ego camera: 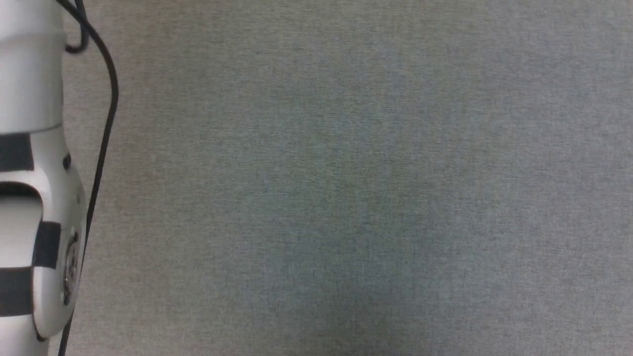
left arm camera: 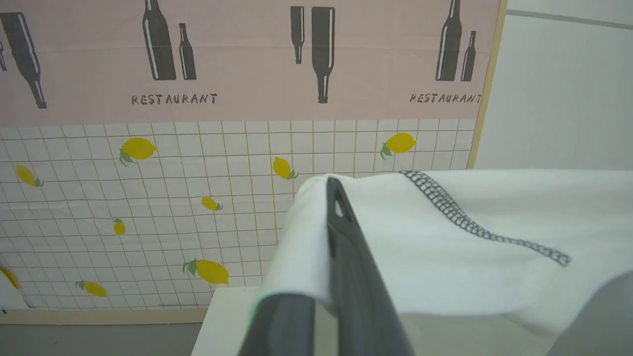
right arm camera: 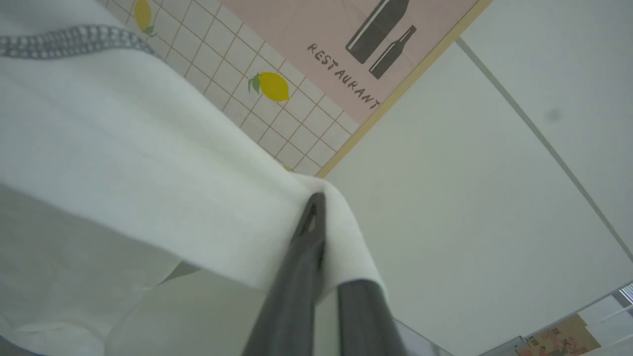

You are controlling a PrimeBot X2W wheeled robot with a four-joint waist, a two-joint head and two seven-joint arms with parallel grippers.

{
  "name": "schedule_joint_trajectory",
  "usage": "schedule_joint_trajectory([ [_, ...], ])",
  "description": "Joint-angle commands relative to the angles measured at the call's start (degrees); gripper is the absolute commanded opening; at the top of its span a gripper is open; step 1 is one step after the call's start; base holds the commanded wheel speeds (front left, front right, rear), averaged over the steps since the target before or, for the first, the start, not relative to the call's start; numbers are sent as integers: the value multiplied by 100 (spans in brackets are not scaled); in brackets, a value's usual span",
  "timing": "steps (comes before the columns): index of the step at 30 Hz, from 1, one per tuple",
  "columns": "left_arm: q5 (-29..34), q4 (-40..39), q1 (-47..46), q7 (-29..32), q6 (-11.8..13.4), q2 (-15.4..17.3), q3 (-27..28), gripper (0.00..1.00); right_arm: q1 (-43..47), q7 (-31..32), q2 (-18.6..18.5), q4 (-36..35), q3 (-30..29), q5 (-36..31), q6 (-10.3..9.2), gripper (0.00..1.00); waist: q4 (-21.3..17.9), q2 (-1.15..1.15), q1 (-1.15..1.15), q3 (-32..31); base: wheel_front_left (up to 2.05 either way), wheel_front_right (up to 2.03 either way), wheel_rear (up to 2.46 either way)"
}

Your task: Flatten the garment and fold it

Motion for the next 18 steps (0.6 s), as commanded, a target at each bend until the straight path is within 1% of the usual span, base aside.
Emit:
schedule_joint_trajectory([
  [1, -63, 41, 102, -27, -60, 92, 36, 0, 104, -56, -98, 43, 14, 69, -13, 0, 47, 0, -1, -58, 0, 0, 0],
  [3, -96, 58, 223, -5, -153, 159, 13, 0, 208, -99, -173, 74, 212, 194, -13, 0, 68, 0, -1, -106, 0, 0, 0],
  [5, -165, 21, 400, 66, -258, 215, -2, 0, 314, -149, -251, 42, 285, 424, -13, 0, 97, 0, -1, -184, 0, 0, 0],
  [6, -188, -31, 532, 115, -317, 263, -22, 0, 413, -159, -315, 13, 430, 527, -13, 0, 112, 0, -1, -246, 0, 0, 0],
  [9, -311, -244, 896, 309, -435, 332, -59, 0, 707, -118, -438, -218, 469, 1061, -13, 0, 168, 0, -1, -391, 0, 0, 0],
  [13, -595, -763, 1569, 635, -496, 424, 4, 0, 1365, 131, -643, -871, 493, 1840, -13, 0, 211, 0, -1, -612, 0, 0, 0],
  [16, -815, -1409, 2229, 898, -474, 473, 57, 0, 2072, 434, -863, -1601, 352, 2319, -13, 0, 237, 0, -1, -773, 0, 0, 0],
  [18, -926, -1879, 2716, 1036, -415, 490, 75, 0, 2585, 623, -1002, -2100, 177, 2507, -13, 0, 258, 0, -1, -885, 0, 0, 0],
])
